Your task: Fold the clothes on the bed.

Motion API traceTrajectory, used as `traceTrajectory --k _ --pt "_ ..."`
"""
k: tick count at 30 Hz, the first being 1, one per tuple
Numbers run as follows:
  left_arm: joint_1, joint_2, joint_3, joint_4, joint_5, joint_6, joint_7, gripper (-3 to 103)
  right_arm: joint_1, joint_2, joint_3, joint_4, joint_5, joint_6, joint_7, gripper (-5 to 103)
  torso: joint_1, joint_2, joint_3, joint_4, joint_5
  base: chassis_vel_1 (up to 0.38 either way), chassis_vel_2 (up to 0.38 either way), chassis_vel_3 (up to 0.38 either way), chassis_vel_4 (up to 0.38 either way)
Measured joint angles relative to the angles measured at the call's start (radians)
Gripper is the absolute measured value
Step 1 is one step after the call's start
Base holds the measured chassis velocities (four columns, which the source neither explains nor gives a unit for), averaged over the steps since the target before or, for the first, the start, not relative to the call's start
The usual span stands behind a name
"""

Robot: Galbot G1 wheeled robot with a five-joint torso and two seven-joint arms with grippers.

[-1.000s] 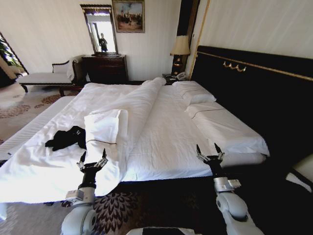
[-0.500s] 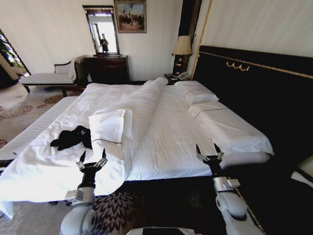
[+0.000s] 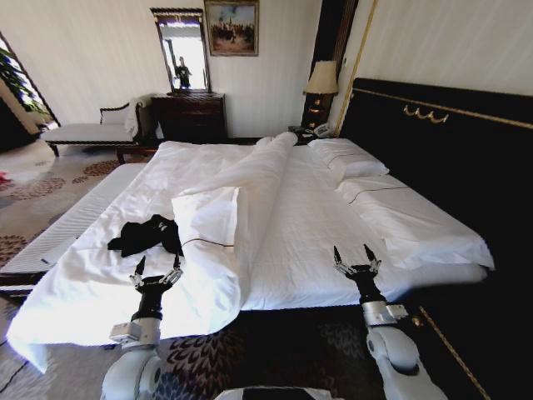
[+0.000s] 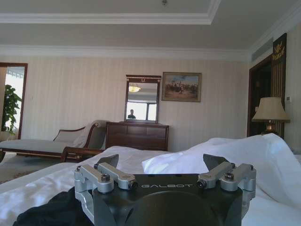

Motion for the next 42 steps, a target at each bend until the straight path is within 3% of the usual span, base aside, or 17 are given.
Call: traceTrajectory --k 18,26,36,42 --pt "-0.028 0.011 -0.014 0.000 -0.016 0.023 0.001 100 -0.007 0.005 -0.012 0.012 -0.024 0.002 0.014 100 0.000 0.000 0.000 -0.0003 -0.0002 0.023 0.051 -0.028 -0.060" --pt "0.015 -0.030 -0.028 -0.020 0.002 0.024 0.027 100 0.024 -0.021 -0.033 0.010 -0.044 0.045 0.009 100 0.000 0.000 0.000 0.0001 -0.0005 0.025 0.121 -0.024 -0.128" --pt "0.060 -0.048 -0.046 -0.105 -0.010 0.024 0.013 100 -0.016 -0.015 -0.029 0.102 0.011 0.070 0.038 100 0.000 0.000 0.000 -0.0003 0.0003 0.005 0.022 0.000 -0.023" --pt "0.070 0.016 -0.042 -0.168 -0.062 0.039 0.002 100 -0.104 0.010 -0.016 0.170 0.088 0.045 0.041 100 0.000 0.000 0.000 -0.0004 -0.0003 0.000 0.000 0.000 0.000"
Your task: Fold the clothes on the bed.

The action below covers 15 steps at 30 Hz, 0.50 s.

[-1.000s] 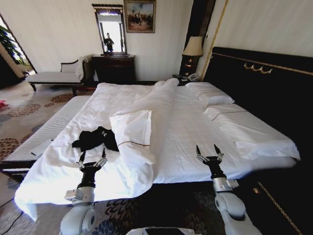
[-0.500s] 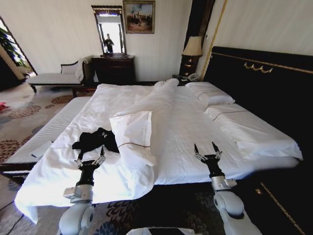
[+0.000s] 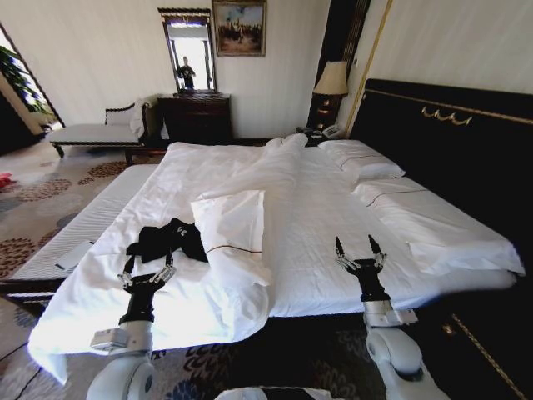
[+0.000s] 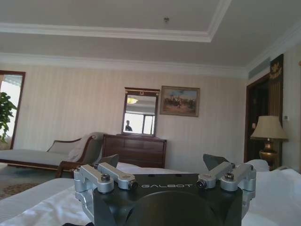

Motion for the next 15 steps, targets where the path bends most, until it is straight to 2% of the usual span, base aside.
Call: traceTrajectory --k 3,6,9,11,12,13,15 --pt "0.045 0.050 -0.011 -0.058 -0.022 0.001 -0.007 100 -0.029 0.038 0.009 0.018 0.005 0.000 -0.002 100 0.000 0.000 0.000 0.0000 0.0002 0.000 0.000 0.000 0.000" --pt "0.077 0.057 -0.016 -0.098 -0.029 0.006 -0.005 100 -0.034 0.054 0.004 0.033 0.006 -0.005 -0.001 100 0.000 0.000 0.000 0.0003 0.0002 0.000 0.000 0.000 0.000" --pt "0.092 0.050 -0.015 -0.130 -0.016 0.014 0.008 100 -0.031 0.057 -0.012 0.058 0.007 -0.046 0.036 100 0.000 0.000 0.000 0.0004 0.0004 0.000 0.000 0.000 0.000" --pt "0.096 0.042 -0.009 -0.143 -0.009 0.026 0.010 100 -0.026 0.048 -0.035 0.083 0.028 -0.089 0.077 100 0.000 0.000 0.000 0.0003 0.0003 0.000 0.000 0.000 0.000" --pt "0.093 0.035 -0.004 -0.148 -0.007 0.039 0.010 100 -0.011 0.034 -0.061 0.113 0.078 -0.144 0.122 100 0.000 0.000 0.000 0.0004 0.0004 0.000 0.000 0.000 0.000" --pt "0.093 0.035 -0.004 -0.148 -0.007 0.039 0.010 100 -0.011 0.034 -0.061 0.113 0.078 -0.144 0.122 100 0.000 0.000 0.000 0.0004 0.0004 0.000 0.000 0.000 0.000" --pt "0.075 0.019 -0.011 -0.140 0.001 0.043 0.002 100 0.035 0.009 -0.113 0.149 0.183 -0.234 0.203 100 0.000 0.000 0.000 0.0003 0.0002 0.000 0.000 0.000 0.000"
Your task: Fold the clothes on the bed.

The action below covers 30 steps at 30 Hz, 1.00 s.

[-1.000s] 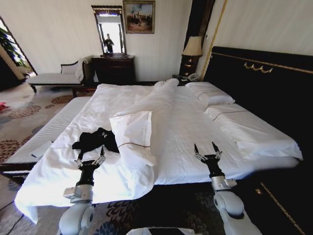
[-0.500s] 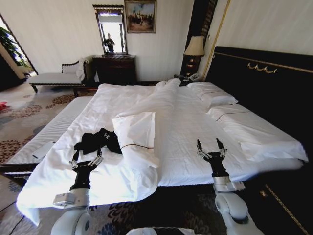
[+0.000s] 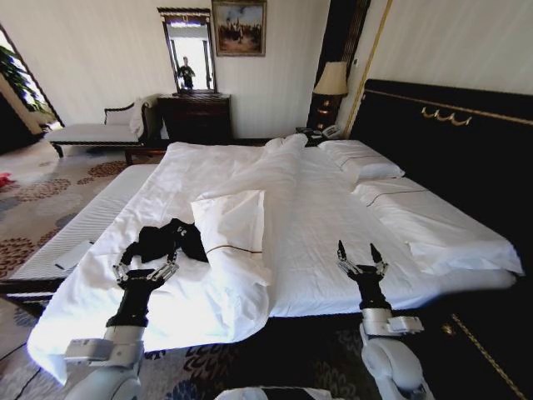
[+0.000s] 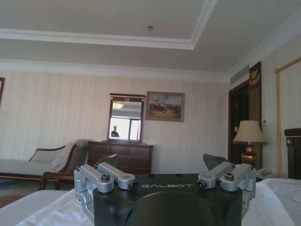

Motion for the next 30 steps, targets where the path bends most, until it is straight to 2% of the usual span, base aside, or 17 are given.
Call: traceTrajectory --k 1,2,4,6,8,9,11,12,15,18,20,21,23,27,30 --pt "-0.003 -0.007 -0.004 0.003 0.000 0.000 -0.003 100 0.014 -0.009 -0.017 0.008 0.044 -0.025 0.020 100 0.000 0.000 0.000 0.0001 0.0000 0.000 0.000 0.000 0.000" --pt "-0.003 -0.007 -0.004 0.003 0.000 0.000 -0.003 100 0.014 -0.009 -0.017 0.008 0.044 -0.025 0.020 100 0.000 0.000 0.000 0.0001 0.0000 0.000 0.000 0.000 0.000" --pt "-0.010 -0.024 -0.020 0.008 -0.004 0.006 -0.009 100 0.061 -0.047 -0.069 0.023 0.246 -0.086 0.047 100 0.000 0.000 0.000 0.0001 0.0002 0.000 0.000 0.000 0.000" --pt "-0.013 -0.026 -0.025 0.010 -0.007 0.008 -0.010 100 0.071 -0.056 -0.076 0.022 0.283 -0.092 0.049 100 0.000 0.000 0.000 0.0001 0.0002 0.000 0.000 0.000 0.000" --pt "-0.027 -0.029 -0.063 0.023 -0.035 0.018 -0.021 100 0.153 -0.110 -0.109 -0.009 0.445 -0.122 0.054 100 0.000 0.000 0.000 -0.0003 0.0004 0.000 0.000 0.000 0.000" --pt "-0.027 -0.029 -0.063 0.023 -0.035 0.018 -0.021 100 0.153 -0.110 -0.109 -0.009 0.445 -0.122 0.054 100 0.000 0.000 0.000 -0.0003 0.0004 0.000 0.000 0.000 0.000" --pt "-0.011 -0.037 -0.095 0.026 -0.056 0.019 -0.029 100 0.236 -0.163 -0.127 -0.052 0.594 -0.134 0.069 100 0.000 0.000 0.000 0.0003 0.0000 0.000 0.000 0.000 0.000" --pt "-0.011 -0.037 -0.095 0.026 -0.056 0.019 -0.029 100 0.236 -0.163 -0.127 -0.052 0.594 -0.134 0.069 100 0.000 0.000 0.000 0.0003 0.0000 0.000 0.000 0.000 0.000" --pt "-0.006 -0.044 -0.125 0.027 -0.070 0.019 -0.037 100 0.379 -0.212 -0.172 -0.130 0.742 -0.159 0.099 100 0.000 0.000 0.000 -0.0001 0.0002 0.000 0.000 0.000 0.000" --pt "0.001 -0.049 -0.127 0.020 -0.072 0.019 -0.038 100 0.439 -0.215 -0.195 -0.166 0.764 -0.175 0.119 100 0.000 0.000 0.000 0.0000 0.0001 0.000 0.000 0.000 0.000" --pt "0.008 -0.056 -0.129 0.001 -0.107 0.034 -0.051 100 0.541 -0.215 -0.252 -0.232 0.809 -0.212 0.188 100 0.000 0.000 0.000 0.0002 0.0001 0.000 0.000 0.000 0.000" --pt "0.008 -0.056 -0.129 0.001 -0.107 0.034 -0.051 100 0.541 -0.215 -0.252 -0.232 0.809 -0.212 0.188 100 0.000 0.000 0.000 0.0002 0.0001 0.000 0.000 0.000 0.000" --pt "0.006 -0.059 -0.136 -0.004 -0.128 0.046 -0.063 100 0.612 -0.211 -0.304 -0.277 0.833 -0.237 0.245 100 0.000 0.000 0.000 0.0002 0.0001 0.000 0.000 0.000 0.000" --pt "0.004 -0.064 -0.146 -0.005 -0.129 0.049 -0.069 100 0.688 -0.208 -0.354 -0.309 0.880 -0.275 0.289 100 0.000 0.000 0.000 -0.0001 0.0000 0.000 0.000 0.000 0.000" --pt "0.006 -0.068 -0.150 -0.005 -0.135 0.054 -0.076 100 0.730 -0.211 -0.384 -0.333 0.888 -0.284 0.292 100 0.000 0.000 0.000 -0.0001 0.0001 0.000 0.000 0.000 0.000"
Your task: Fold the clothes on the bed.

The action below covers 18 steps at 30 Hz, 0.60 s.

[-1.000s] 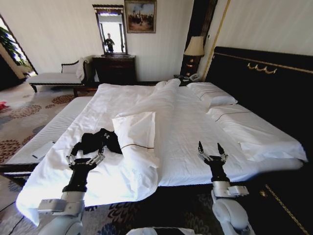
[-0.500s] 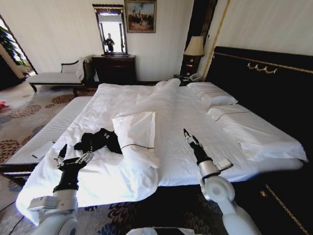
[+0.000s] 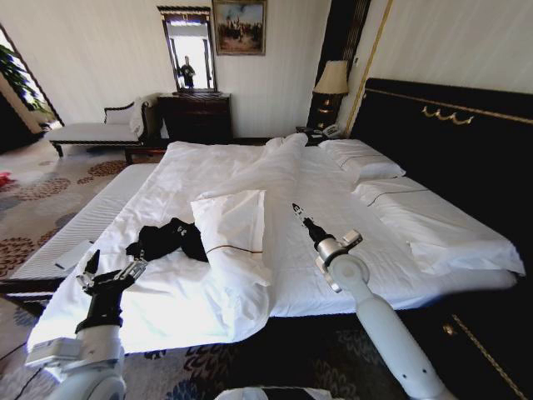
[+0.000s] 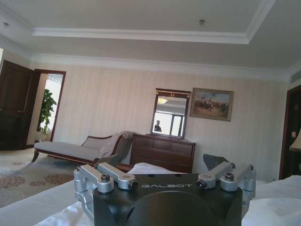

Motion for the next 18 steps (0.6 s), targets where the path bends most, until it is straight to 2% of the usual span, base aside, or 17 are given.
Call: traceTrajectory --k 8,18 --pt "-0.005 -0.004 -0.025 0.007 -0.007 0.000 -0.005 100 0.158 0.031 -0.099 -0.064 0.030 -0.001 -0.004 100 0.000 0.000 0.000 0.0001 -0.0002 0.000 0.000 0.000 0.000" --pt "-0.020 -0.007 -0.030 0.021 -0.041 0.014 -0.022 100 0.246 0.108 -0.228 -0.197 -0.055 -0.005 -0.012 100 0.000 0.000 0.000 0.0001 0.0000 0.000 0.000 0.000 0.000"
